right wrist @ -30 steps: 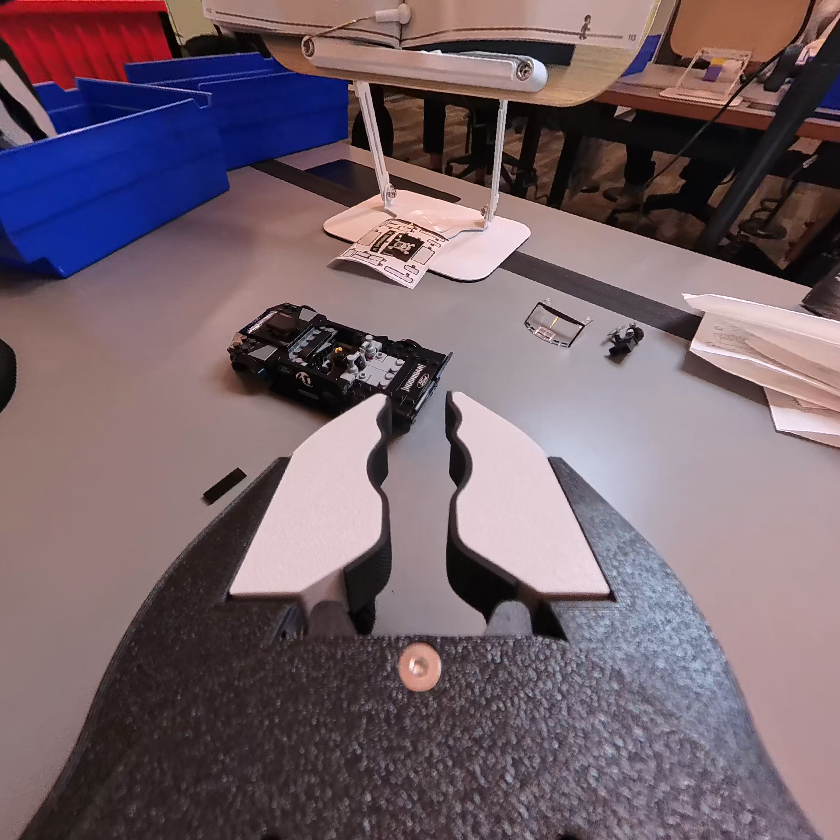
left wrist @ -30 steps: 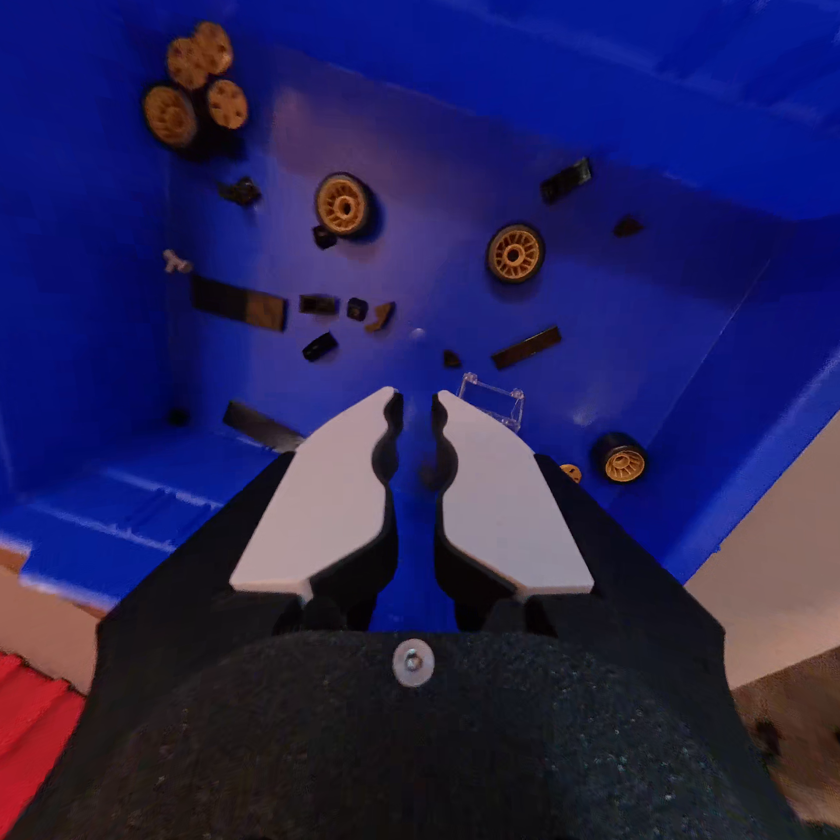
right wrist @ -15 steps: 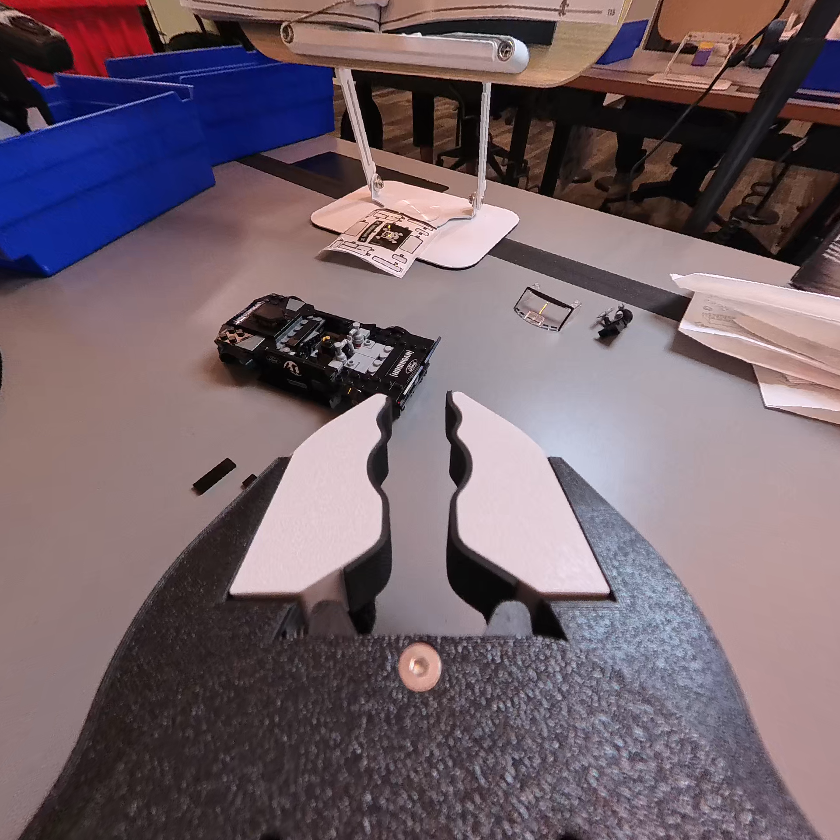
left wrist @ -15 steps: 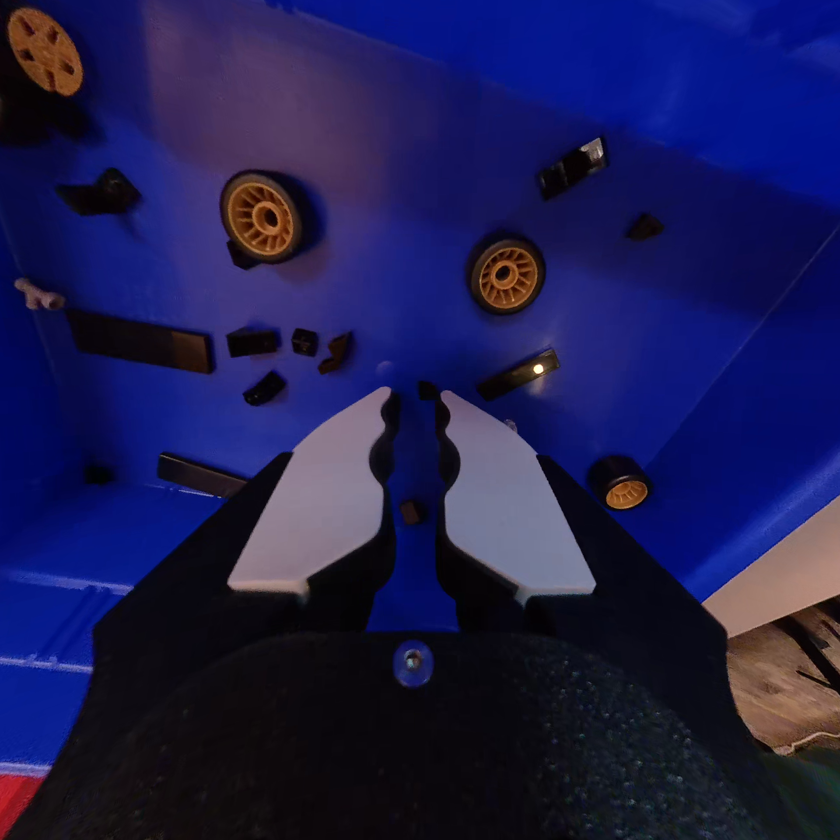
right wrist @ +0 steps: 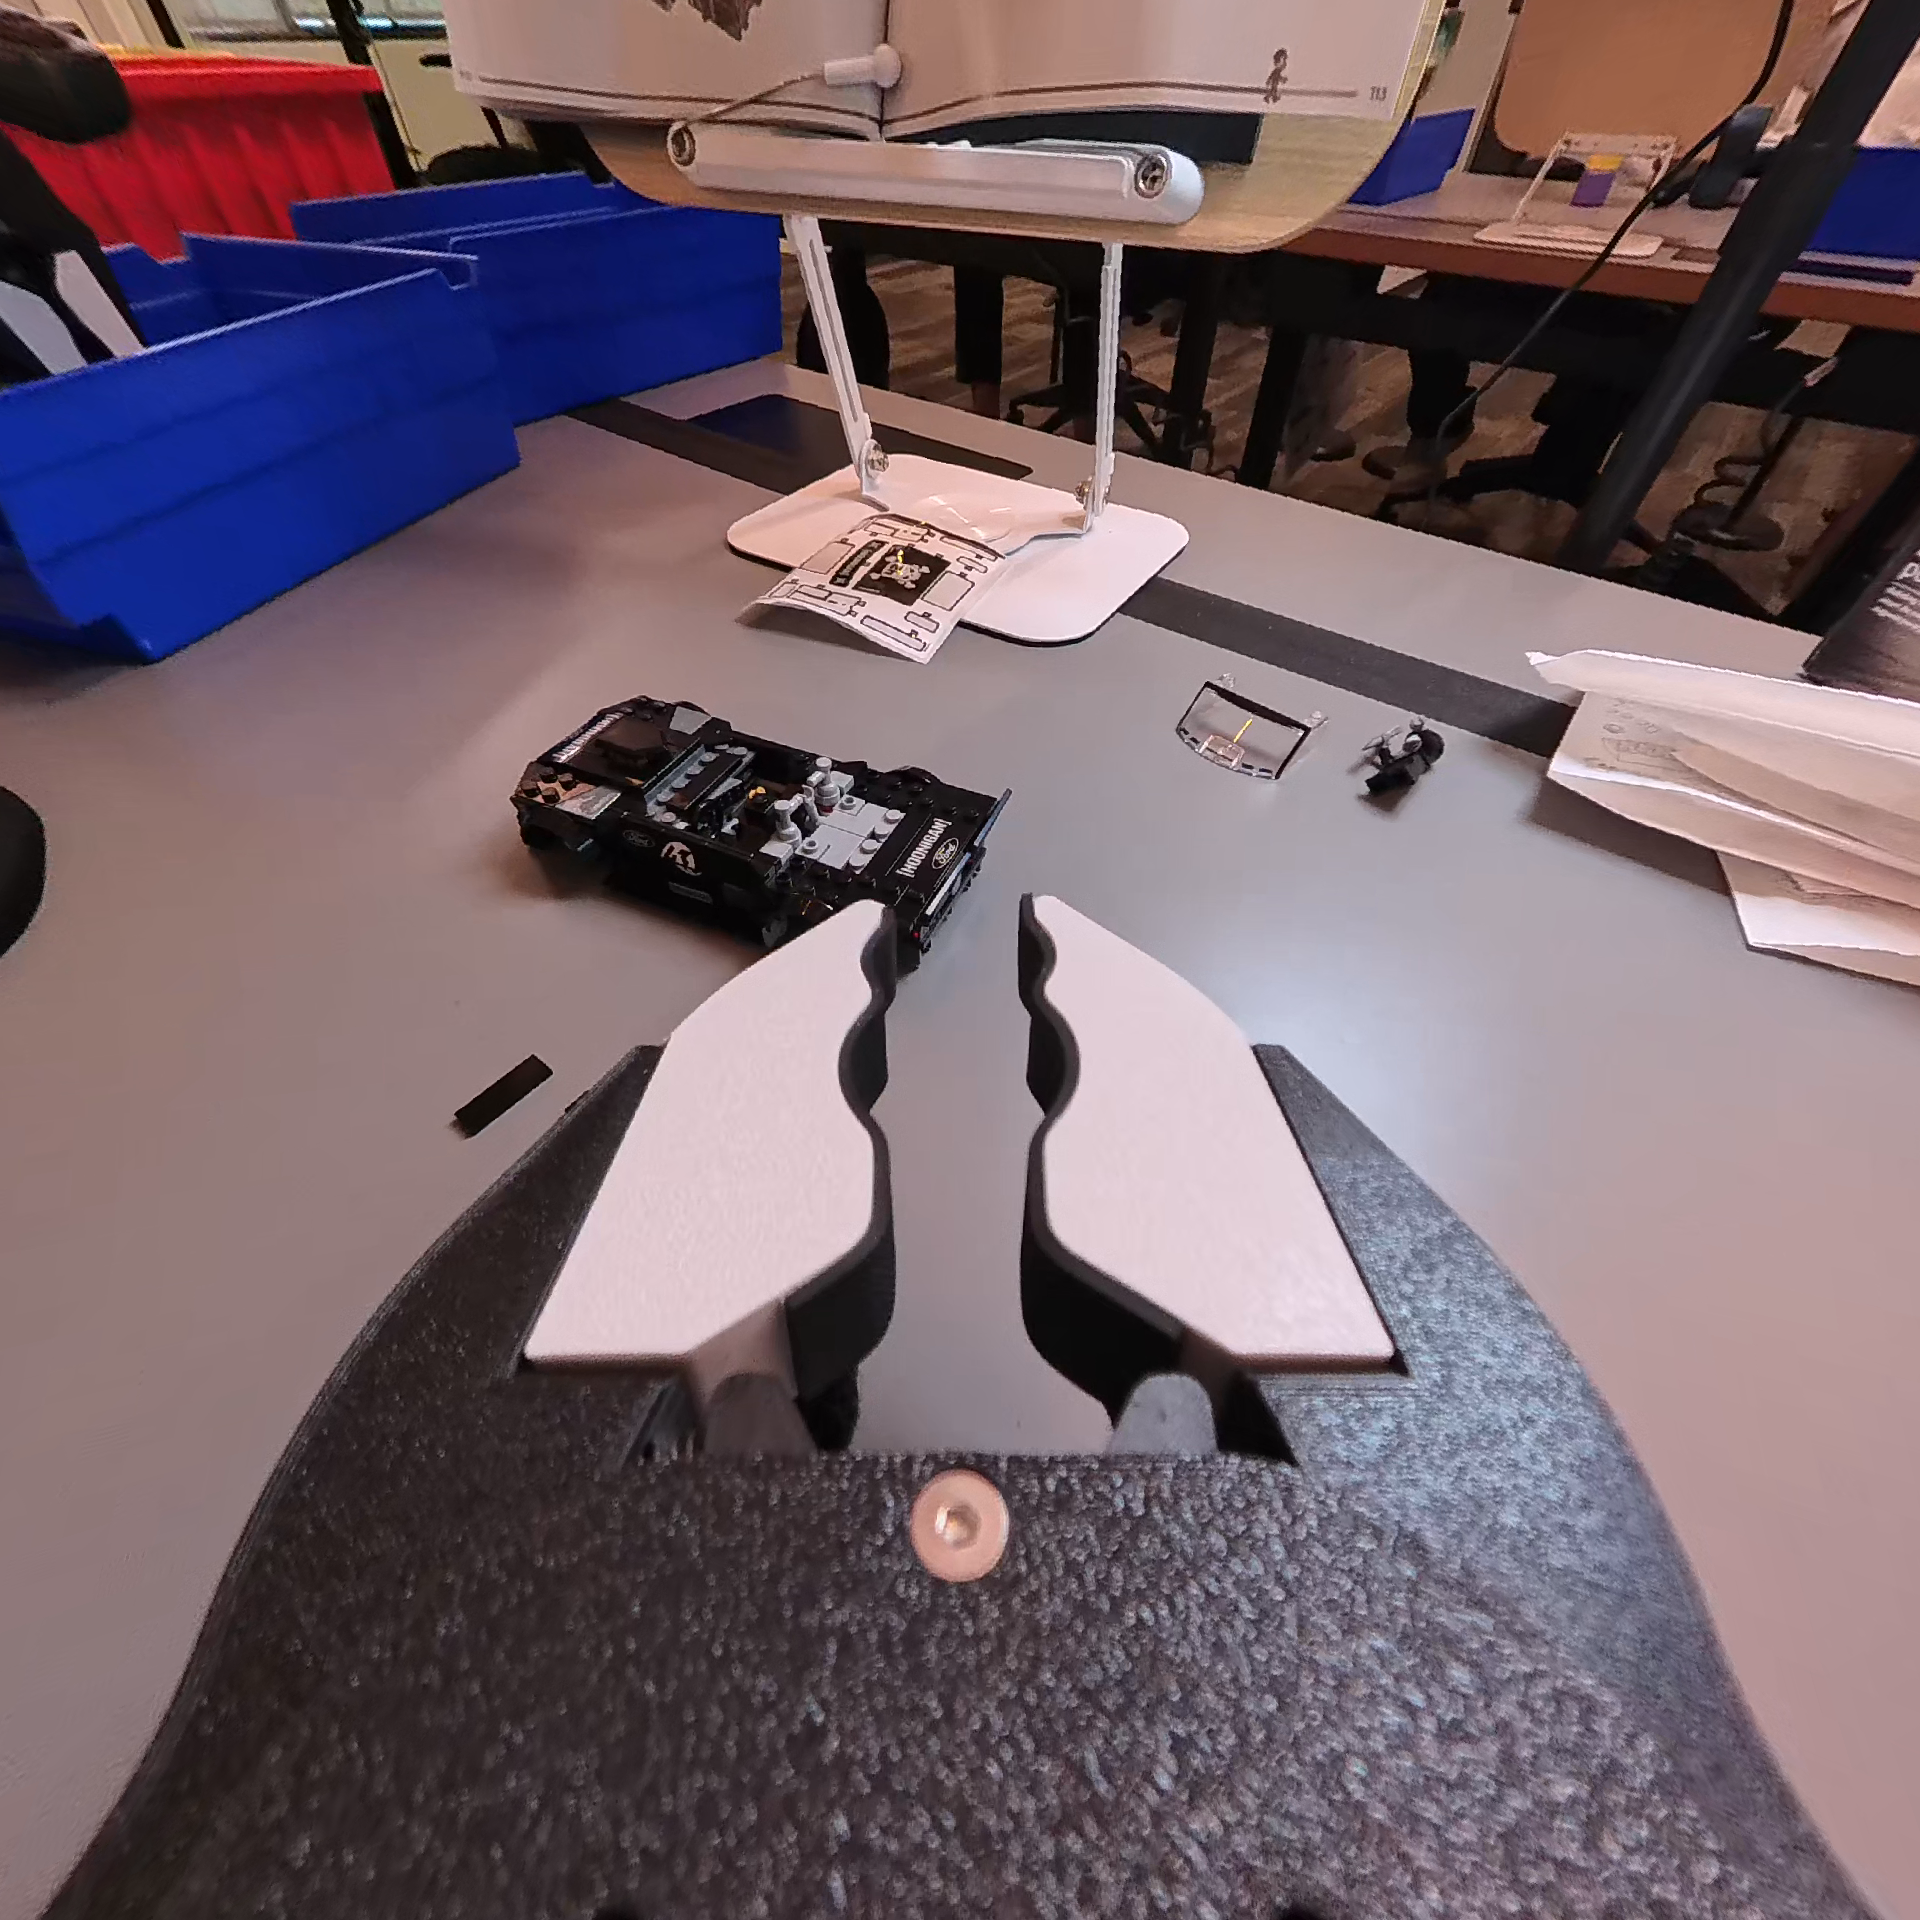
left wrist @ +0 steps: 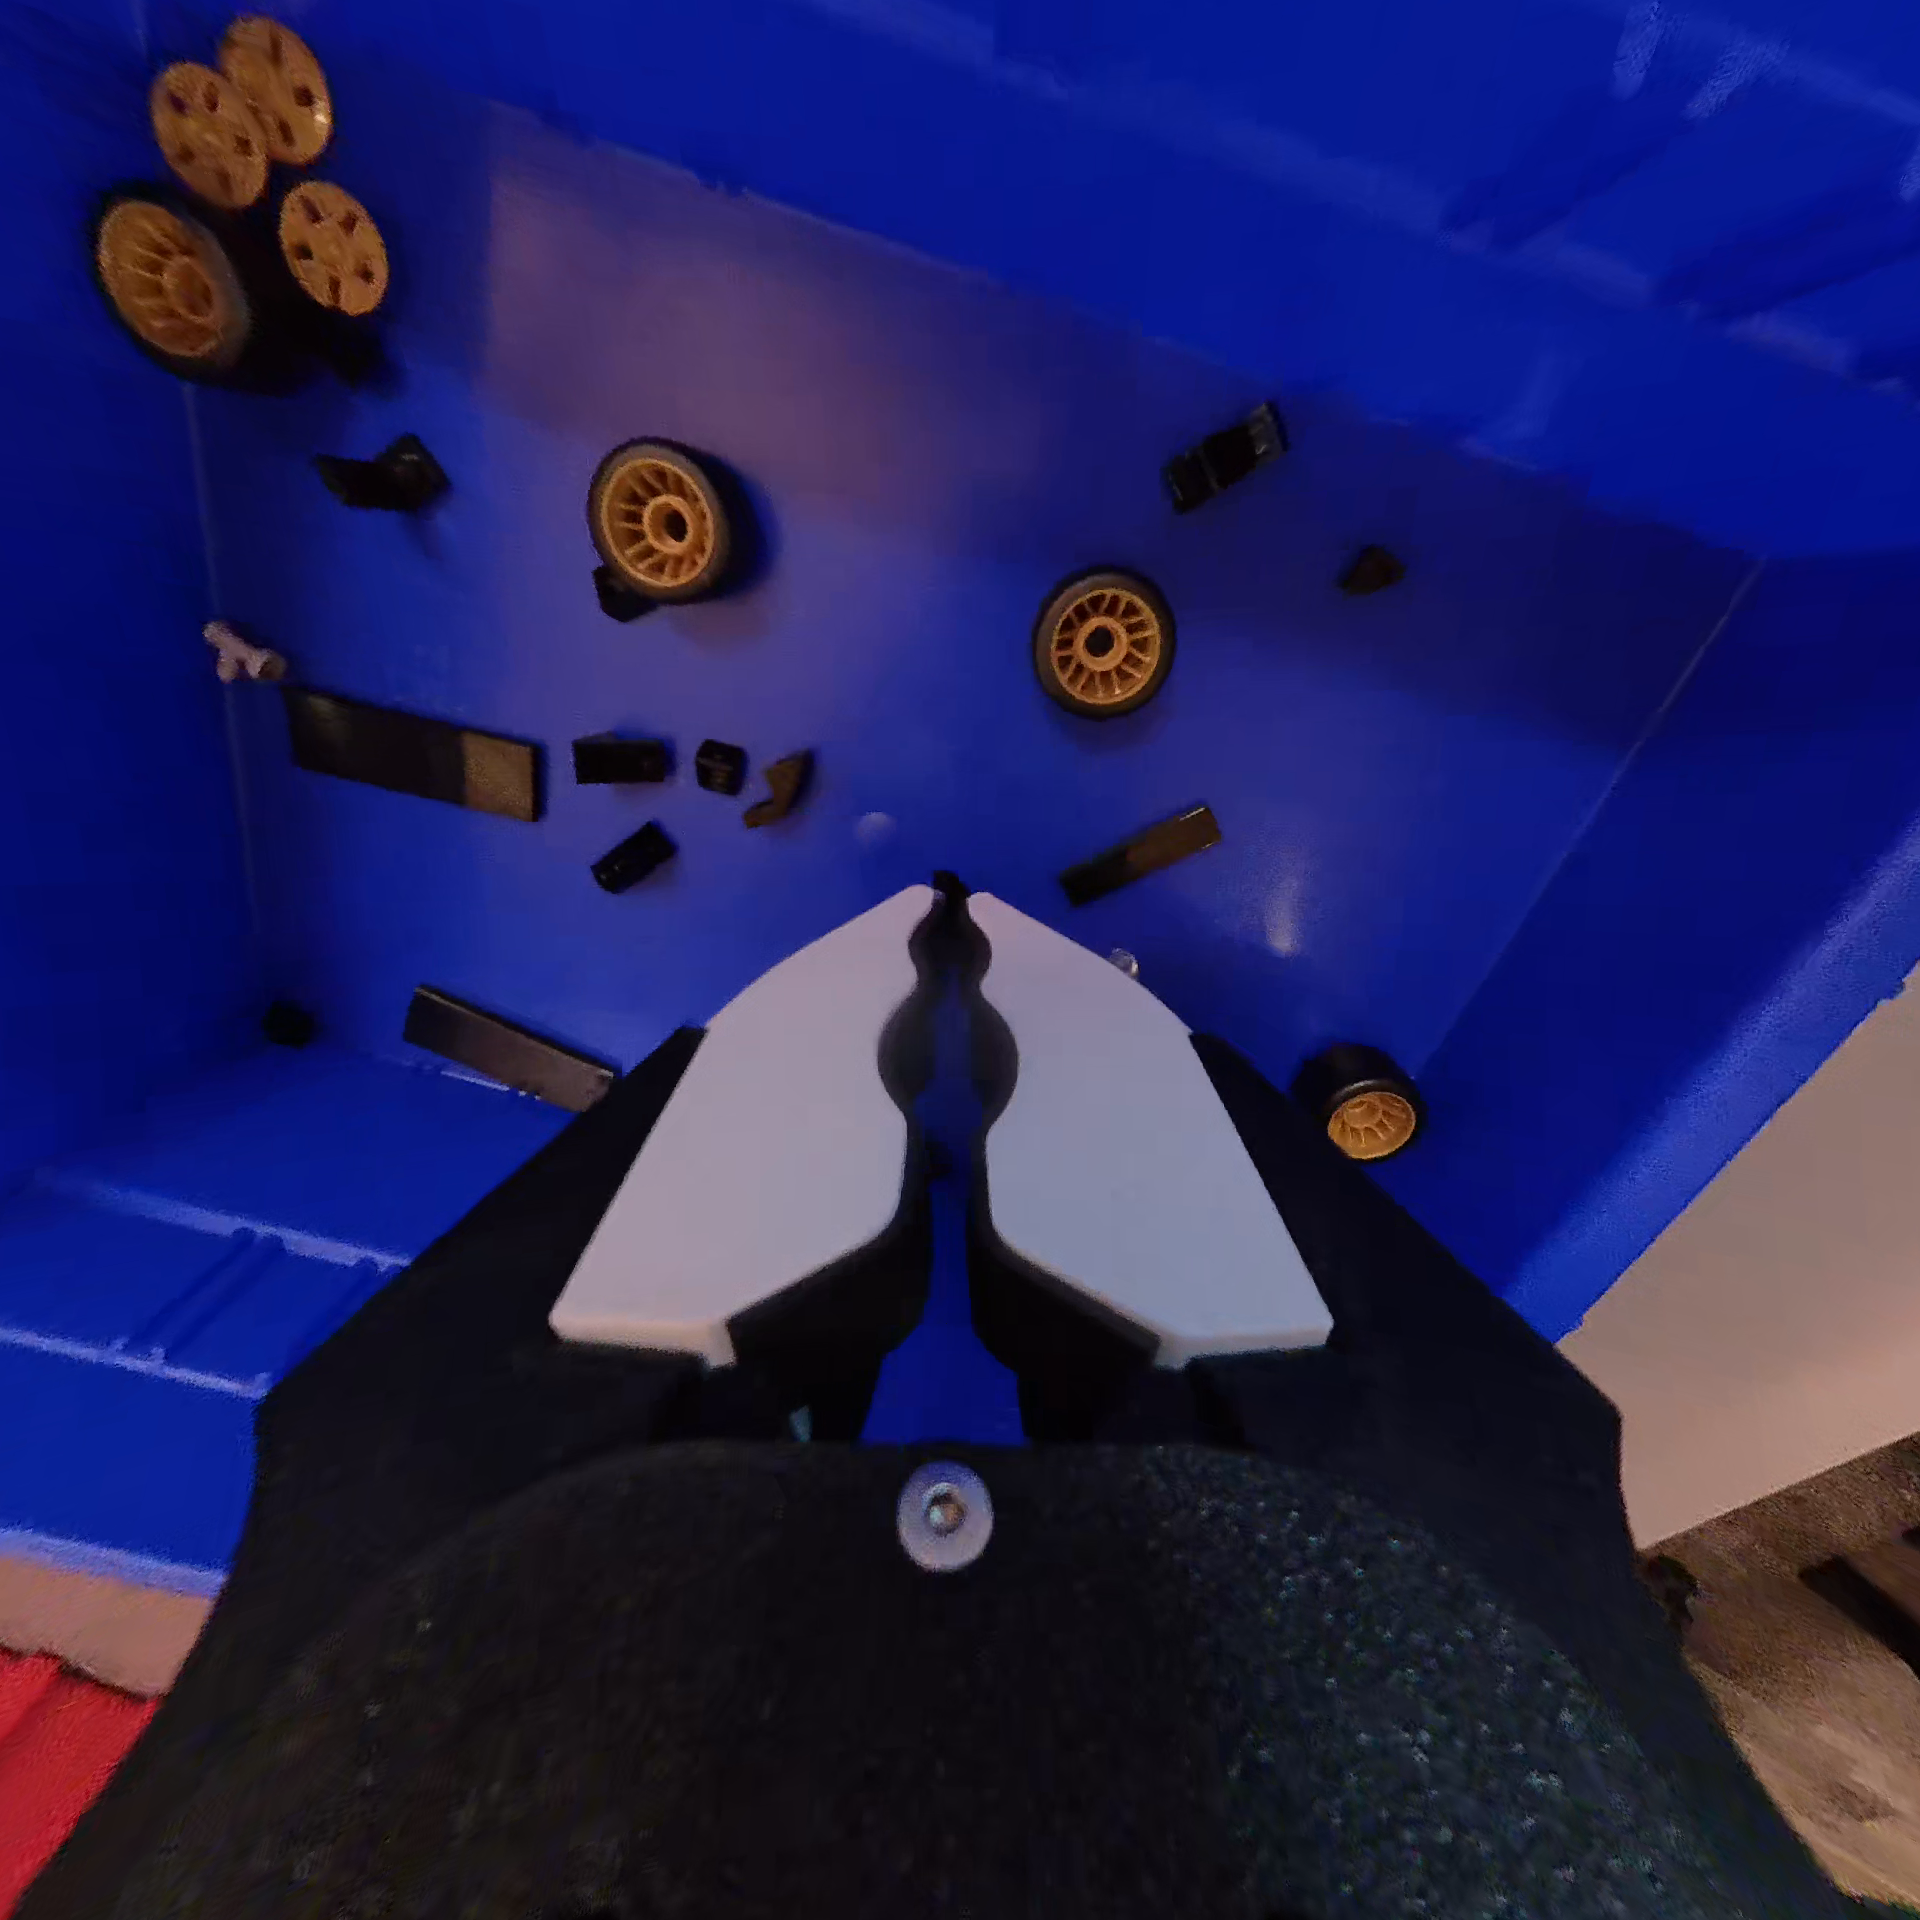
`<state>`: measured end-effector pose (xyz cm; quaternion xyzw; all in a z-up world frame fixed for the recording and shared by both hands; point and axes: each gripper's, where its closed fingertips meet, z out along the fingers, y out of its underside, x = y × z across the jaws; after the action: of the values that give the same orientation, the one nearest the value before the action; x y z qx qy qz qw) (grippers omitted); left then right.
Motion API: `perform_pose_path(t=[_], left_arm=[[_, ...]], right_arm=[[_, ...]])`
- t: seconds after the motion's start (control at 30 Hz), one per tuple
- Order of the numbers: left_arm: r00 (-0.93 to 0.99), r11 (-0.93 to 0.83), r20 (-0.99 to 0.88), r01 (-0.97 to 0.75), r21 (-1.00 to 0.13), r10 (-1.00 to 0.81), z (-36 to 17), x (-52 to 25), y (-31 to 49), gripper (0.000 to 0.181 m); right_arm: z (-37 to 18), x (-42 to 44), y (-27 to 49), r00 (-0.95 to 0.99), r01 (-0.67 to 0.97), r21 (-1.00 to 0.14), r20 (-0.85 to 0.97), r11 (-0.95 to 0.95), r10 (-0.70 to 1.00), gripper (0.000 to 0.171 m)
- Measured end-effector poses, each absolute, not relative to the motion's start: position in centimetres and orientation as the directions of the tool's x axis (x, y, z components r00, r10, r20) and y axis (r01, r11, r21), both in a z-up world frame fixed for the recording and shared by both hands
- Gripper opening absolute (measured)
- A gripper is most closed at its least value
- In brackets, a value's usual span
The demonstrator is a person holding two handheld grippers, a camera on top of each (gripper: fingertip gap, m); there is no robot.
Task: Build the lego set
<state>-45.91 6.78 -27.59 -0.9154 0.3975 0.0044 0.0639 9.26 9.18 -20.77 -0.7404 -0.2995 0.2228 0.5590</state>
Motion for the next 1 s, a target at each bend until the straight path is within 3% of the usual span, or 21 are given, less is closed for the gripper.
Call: perform_pose_path(t=[0.33, 0.63, 0.83, 1.0], left_arm=[[0.689, -0.679, -0.050, -0.722, -0.133, -0.723, -27.0, -45.4, 7.3, 0.001], [0.684, -0.655, -0.083, -0.721, -0.226, -0.725, -24.4, -44.4, 7.0, 0.001], [0.617, -0.528, -0.169, -0.761, -0.376, -0.769, -19.1, -39.7, 6.2, 0.000], [0.464, -0.290, -0.226, -0.794, -0.534, -0.856, -14.7, -29.7, 4.0, 0.001]], right_arm=[[-20.5, 9.9, 8.8, 0.728, 0.167, -0.968, -0.005, -0.185, 0.686, 0.022], [-20.5, 9.9, 8.7, 0.723, 0.172, -0.968, -0.001, -0.181, 0.690, 0.022], [-20.4, 9.9, 8.6, 0.722, 0.164, -0.971, -0.002, -0.175, 0.692, 0.022], [-20.0, 9.0, 8.0, 0.692, 0.175, -0.973, 0.013, -0.150, 0.722, 0.022]])
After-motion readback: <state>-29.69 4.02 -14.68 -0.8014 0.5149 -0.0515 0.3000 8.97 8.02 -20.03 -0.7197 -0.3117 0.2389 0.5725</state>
